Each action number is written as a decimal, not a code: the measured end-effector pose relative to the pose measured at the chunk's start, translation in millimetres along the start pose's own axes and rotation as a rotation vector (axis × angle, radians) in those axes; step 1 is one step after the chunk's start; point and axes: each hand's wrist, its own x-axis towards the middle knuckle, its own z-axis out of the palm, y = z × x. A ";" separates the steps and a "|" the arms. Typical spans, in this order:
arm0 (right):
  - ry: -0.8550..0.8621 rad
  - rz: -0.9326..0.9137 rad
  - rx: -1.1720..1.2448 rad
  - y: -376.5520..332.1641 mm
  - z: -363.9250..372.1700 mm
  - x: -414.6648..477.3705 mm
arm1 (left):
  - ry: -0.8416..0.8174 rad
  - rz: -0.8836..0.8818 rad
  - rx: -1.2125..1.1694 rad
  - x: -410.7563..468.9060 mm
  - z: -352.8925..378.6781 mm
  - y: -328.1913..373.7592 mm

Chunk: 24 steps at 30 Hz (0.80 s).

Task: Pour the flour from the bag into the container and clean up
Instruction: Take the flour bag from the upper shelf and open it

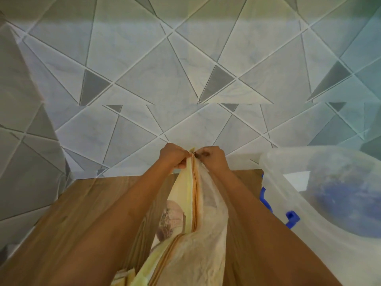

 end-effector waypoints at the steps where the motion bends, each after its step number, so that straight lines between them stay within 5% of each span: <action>1: 0.027 -0.053 -0.098 -2.1 -2.0 -0.2 | 0.023 0.000 0.001 -1.4 0.6 0.7; 6: -0.152 -0.326 -0.715 -27.9 -26.0 -16.7 | 0.126 -0.018 0.106 -3.2 3.1 -0.2; 10: -0.261 -0.453 -0.686 -48.2 -42.8 -42.6 | 0.312 0.027 0.285 5.2 -26.9 0.8; 13: -0.089 -0.393 -0.584 -45.7 -40.9 -45.5 | 0.073 0.008 0.117 -8.4 -36.3 15.7; 17: 0.038 -0.343 -0.531 -41.0 -30.1 -43.9 | -0.200 -0.022 0.254 -37.7 -22.1 29.3; 21: 0.004 -0.399 -0.545 -39.6 -30.4 -44.2 | -0.053 0.019 0.265 -25.7 -13.0 18.8; 24: -0.256 -0.483 -0.515 -43.0 -41.8 -48.1 | 0.139 0.092 0.447 -19.9 -11.2 11.3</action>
